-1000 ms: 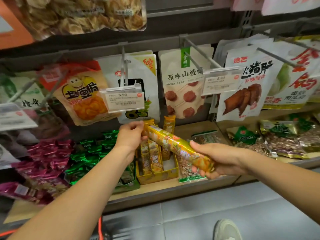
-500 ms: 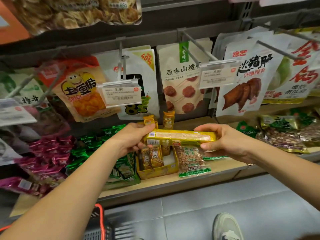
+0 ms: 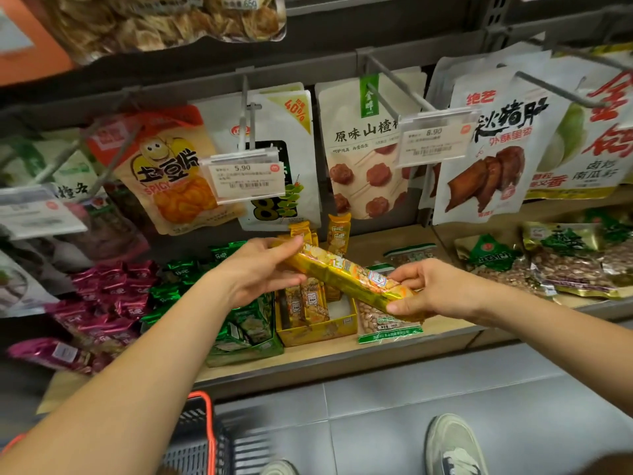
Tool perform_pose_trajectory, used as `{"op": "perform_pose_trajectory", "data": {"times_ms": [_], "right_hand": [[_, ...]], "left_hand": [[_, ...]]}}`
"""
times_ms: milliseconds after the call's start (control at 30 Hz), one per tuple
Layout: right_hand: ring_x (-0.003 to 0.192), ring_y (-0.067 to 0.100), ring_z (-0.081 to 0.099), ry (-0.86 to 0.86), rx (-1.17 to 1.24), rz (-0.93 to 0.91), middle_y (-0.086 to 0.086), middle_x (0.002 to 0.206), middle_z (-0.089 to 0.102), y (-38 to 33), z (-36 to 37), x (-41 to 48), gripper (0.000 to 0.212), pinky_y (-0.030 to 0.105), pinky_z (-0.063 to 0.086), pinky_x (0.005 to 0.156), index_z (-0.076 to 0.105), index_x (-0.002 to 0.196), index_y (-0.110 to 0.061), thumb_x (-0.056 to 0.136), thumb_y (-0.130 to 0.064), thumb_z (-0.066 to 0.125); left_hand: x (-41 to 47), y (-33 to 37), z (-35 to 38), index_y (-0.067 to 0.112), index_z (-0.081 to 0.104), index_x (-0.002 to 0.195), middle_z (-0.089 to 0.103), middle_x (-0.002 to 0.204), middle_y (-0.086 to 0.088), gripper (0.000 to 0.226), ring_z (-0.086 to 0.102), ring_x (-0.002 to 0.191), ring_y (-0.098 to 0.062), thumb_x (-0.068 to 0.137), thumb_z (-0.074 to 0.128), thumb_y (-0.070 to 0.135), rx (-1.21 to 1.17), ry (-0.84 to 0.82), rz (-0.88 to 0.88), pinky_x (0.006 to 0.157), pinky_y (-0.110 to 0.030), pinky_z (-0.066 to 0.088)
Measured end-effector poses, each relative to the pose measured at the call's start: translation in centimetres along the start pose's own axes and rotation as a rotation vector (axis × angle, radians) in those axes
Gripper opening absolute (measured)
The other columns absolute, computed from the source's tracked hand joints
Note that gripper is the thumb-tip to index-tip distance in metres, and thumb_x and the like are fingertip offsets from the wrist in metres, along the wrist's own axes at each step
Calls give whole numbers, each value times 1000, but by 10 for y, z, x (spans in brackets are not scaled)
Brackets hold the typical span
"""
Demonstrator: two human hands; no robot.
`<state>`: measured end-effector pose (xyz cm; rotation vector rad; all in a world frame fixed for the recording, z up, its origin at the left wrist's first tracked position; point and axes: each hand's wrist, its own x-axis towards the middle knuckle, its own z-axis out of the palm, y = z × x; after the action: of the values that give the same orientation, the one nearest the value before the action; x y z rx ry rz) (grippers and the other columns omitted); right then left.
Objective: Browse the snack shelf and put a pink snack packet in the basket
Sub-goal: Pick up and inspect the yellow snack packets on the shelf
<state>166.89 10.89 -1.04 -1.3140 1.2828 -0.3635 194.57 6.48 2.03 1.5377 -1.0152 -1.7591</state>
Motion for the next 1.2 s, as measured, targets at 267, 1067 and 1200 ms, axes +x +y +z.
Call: {"op": "perform_pose_trajectory", "data": {"times_ms": [267, 1067, 1200], "right_hand": [[101, 25, 65, 25, -195, -40, 4, 115, 61, 0, 9, 7, 54, 41, 59, 83, 51, 113, -24, 71, -21, 85], [70, 0, 64, 393, 62, -319, -17, 75, 69, -20, -11, 22, 7, 14, 46, 57, 65, 92, -32, 87, -36, 68], [85, 16, 67, 464, 38, -325, -4, 91, 68, -24, -24, 24, 21, 32, 52, 72, 58, 93, -34, 85, -21, 73]], "left_hand": [[4, -3, 8, 2, 54, 123, 72, 95, -16, 33, 74, 72, -23, 92, 63, 11, 46, 100, 137, 59, -22, 59], [82, -10, 75, 20, 23, 151, 30, 152, -6, 78, 30, 134, -31, 86, 64, 13, 1335, 295, 521, 109, -42, 34], [75, -13, 59, 18, 52, 129, 43, 118, -4, 45, 48, 113, -29, 86, 63, 14, 1302, 305, 515, 85, -31, 43]]}}
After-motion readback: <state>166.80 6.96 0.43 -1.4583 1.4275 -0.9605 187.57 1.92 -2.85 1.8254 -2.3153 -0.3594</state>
